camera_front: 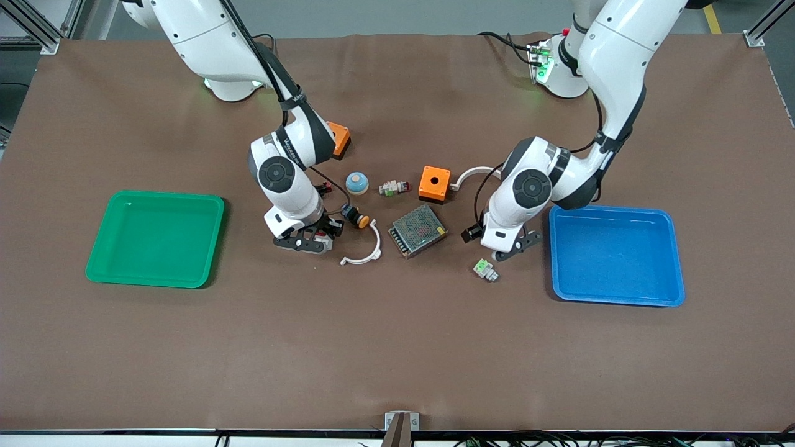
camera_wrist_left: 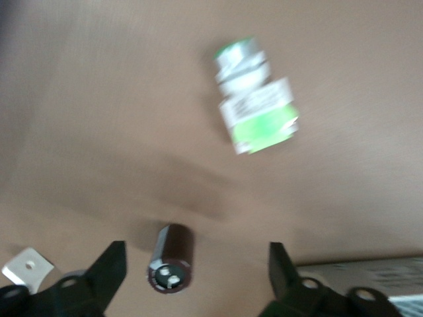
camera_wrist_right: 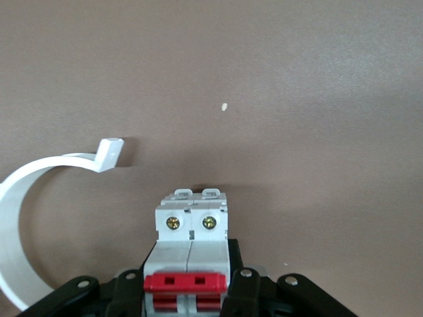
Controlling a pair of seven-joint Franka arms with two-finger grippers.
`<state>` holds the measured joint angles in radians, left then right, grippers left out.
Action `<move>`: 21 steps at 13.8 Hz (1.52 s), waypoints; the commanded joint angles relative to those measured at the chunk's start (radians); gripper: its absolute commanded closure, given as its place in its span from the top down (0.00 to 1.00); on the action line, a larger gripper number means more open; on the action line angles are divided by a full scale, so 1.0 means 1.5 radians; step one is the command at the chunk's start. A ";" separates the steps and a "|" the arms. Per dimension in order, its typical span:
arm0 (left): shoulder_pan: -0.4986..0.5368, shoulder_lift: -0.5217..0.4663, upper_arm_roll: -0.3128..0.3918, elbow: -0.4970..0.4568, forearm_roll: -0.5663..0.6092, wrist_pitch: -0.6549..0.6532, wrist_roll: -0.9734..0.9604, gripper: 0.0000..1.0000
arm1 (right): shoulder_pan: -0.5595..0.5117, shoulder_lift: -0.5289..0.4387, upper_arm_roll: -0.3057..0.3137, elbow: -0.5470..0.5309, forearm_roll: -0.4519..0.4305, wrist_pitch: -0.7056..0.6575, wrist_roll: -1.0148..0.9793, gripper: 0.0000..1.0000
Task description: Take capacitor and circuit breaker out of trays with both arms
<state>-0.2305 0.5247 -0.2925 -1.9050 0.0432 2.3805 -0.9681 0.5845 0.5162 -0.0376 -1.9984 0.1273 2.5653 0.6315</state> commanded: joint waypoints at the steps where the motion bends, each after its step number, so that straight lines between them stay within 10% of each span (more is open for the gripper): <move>1: 0.008 -0.017 0.004 0.127 0.029 -0.130 0.067 1.00 | 0.013 0.014 -0.010 0.028 -0.003 -0.002 0.033 0.00; 3: 0.009 -0.017 0.005 0.215 0.075 -0.221 0.094 1.00 | 0.016 0.023 -0.011 0.041 -0.003 -0.004 0.036 0.08; 4: 0.016 -0.019 0.005 0.247 0.110 -0.254 0.118 1.00 | 0.015 0.025 -0.011 0.045 -0.003 -0.008 0.036 0.34; 5: 0.028 -0.025 0.005 0.269 0.125 -0.280 0.146 1.00 | 0.014 0.024 -0.012 0.049 -0.003 -0.011 0.039 0.84; 6: 0.039 -0.034 0.005 0.280 0.128 -0.303 0.187 1.00 | 0.016 0.024 -0.013 0.051 -0.003 -0.012 0.038 1.00; 13: 0.156 -0.146 0.005 0.286 0.128 -0.403 0.397 1.00 | -0.035 0.005 -0.066 0.246 -0.041 -0.333 -0.063 1.00; 21: 0.209 -0.245 -0.003 0.294 0.114 -0.482 0.459 1.00 | -0.273 -0.130 -0.080 0.290 -0.056 -0.617 -0.401 1.00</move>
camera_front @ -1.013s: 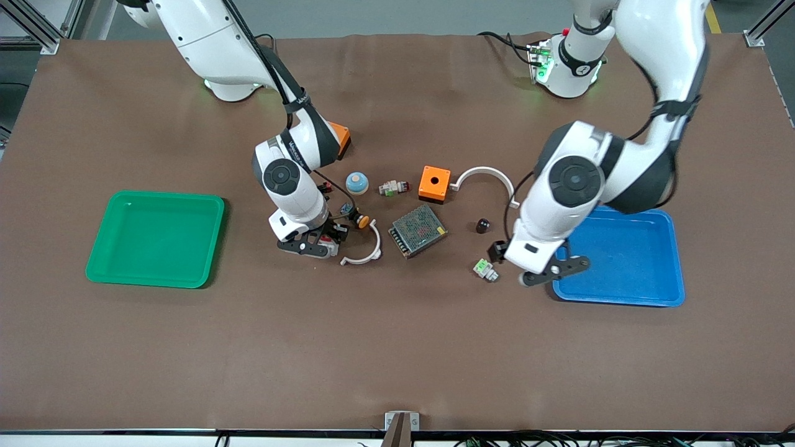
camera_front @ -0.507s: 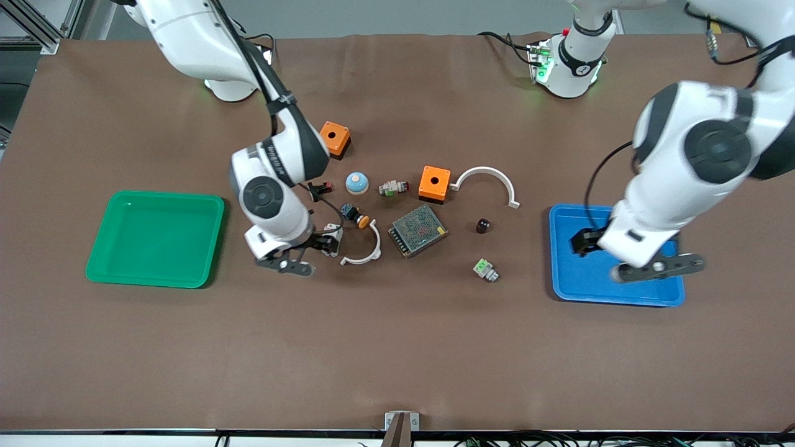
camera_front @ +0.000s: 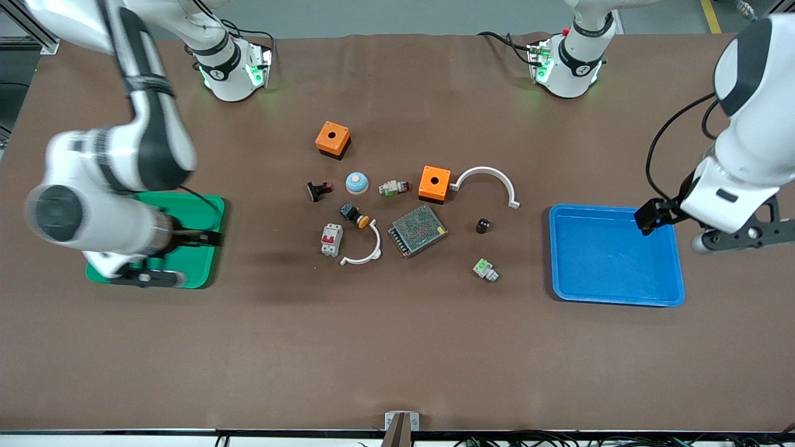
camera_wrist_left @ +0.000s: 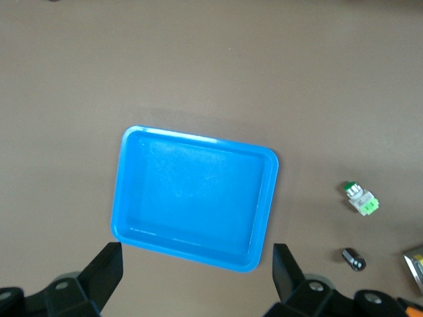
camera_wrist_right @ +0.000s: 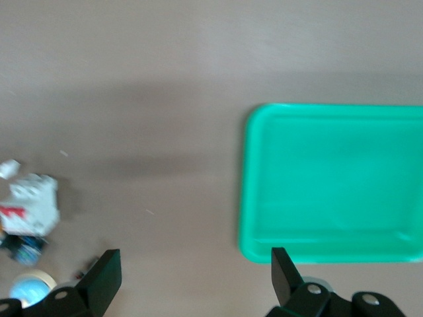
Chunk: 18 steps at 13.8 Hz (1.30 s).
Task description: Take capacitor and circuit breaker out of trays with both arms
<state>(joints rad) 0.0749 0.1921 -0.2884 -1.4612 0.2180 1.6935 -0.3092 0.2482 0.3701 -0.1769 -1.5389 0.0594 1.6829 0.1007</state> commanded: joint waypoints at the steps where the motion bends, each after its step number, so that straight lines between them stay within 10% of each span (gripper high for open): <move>1: 0.003 -0.041 -0.001 0.000 -0.005 -0.041 0.041 1.00 | -0.081 -0.045 0.014 -0.013 -0.009 -0.040 -0.068 1.00; 9: -0.070 -0.130 0.134 -0.012 -0.104 -0.149 0.136 1.00 | -0.135 -0.043 0.014 0.121 -0.006 -0.092 -0.067 1.00; 18: -0.020 -0.194 0.086 -0.070 -0.140 -0.172 0.122 1.00 | -0.141 -0.134 0.015 0.037 -0.008 -0.109 -0.076 1.00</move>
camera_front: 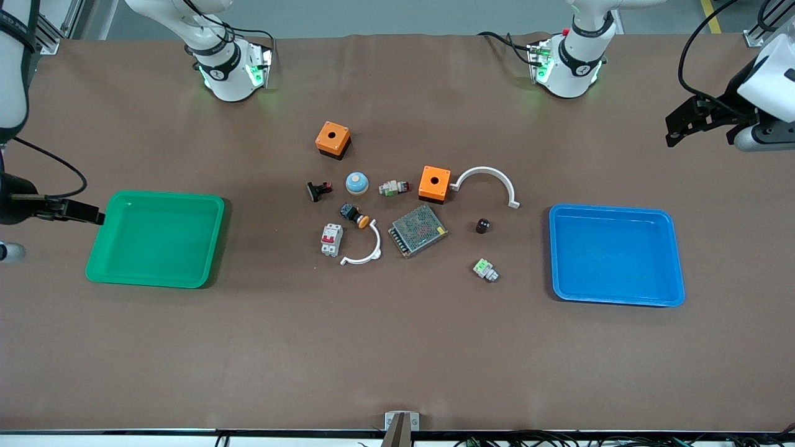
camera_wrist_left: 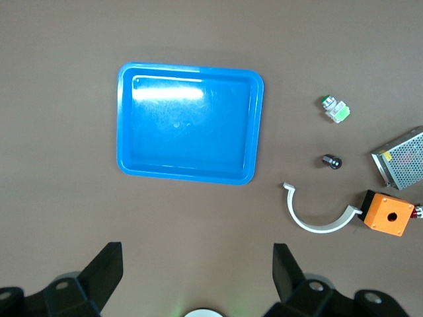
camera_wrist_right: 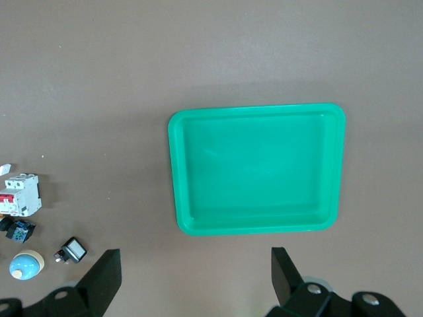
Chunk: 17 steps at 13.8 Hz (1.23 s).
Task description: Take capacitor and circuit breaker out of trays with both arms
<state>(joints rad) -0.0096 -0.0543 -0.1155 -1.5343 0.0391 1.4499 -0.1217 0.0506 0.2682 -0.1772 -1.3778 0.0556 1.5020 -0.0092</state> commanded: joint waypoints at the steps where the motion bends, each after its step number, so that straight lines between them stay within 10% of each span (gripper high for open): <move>1: 0.037 -0.032 -0.033 -0.033 -0.029 -0.009 -0.003 1.00 | -0.010 -0.087 0.015 -0.098 -0.005 0.020 -0.003 1.00; 4: 0.037 -0.029 -0.036 -0.037 -0.032 0.015 -0.004 1.00 | -0.012 -0.162 0.020 -0.198 -0.008 0.080 -0.005 1.00; 17: 0.044 -0.029 -0.021 -0.027 -0.028 0.037 0.000 1.00 | -0.060 -0.272 0.078 -0.248 -0.044 0.052 -0.044 1.00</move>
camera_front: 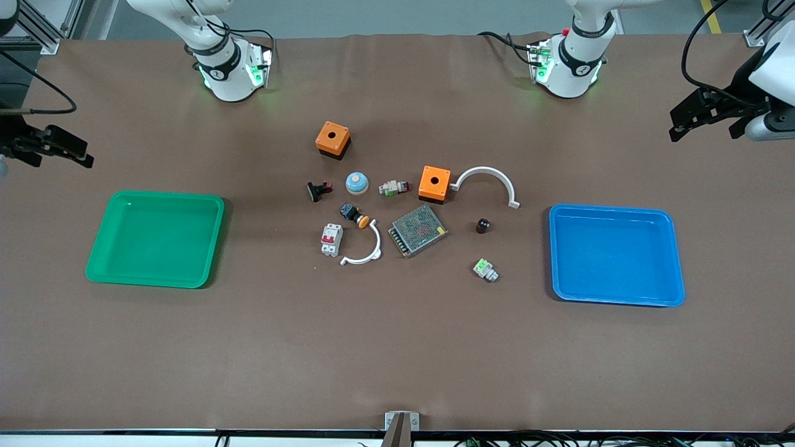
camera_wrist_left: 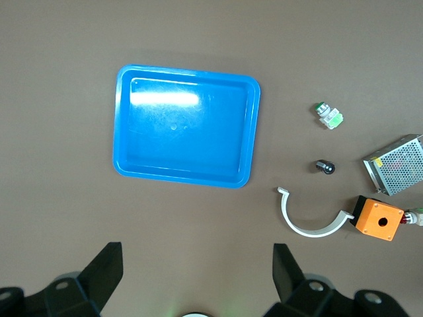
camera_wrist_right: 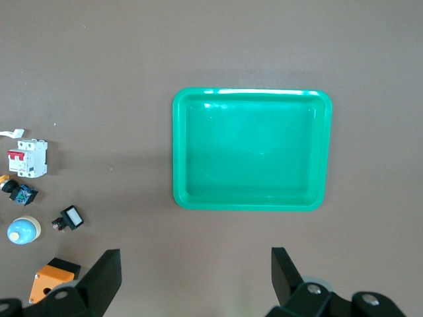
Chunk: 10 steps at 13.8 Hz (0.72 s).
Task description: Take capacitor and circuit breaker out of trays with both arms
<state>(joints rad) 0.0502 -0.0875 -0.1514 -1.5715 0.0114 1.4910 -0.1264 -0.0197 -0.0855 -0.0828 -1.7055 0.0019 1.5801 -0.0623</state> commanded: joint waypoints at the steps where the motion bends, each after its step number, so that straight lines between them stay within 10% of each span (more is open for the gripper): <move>1: 0.004 -0.005 0.004 -0.003 -0.010 0.023 0.005 1.00 | -0.013 -0.041 0.015 -0.030 -0.008 -0.004 -0.010 1.00; 10: 0.000 0.004 0.002 0.007 -0.008 0.029 0.005 1.00 | -0.010 -0.047 0.017 -0.026 -0.009 0.016 -0.008 1.00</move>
<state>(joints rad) 0.0498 -0.0788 -0.1494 -1.5720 0.0113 1.5302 -0.1241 -0.0198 -0.1469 -0.0731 -1.7537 0.0018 1.6023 -0.0661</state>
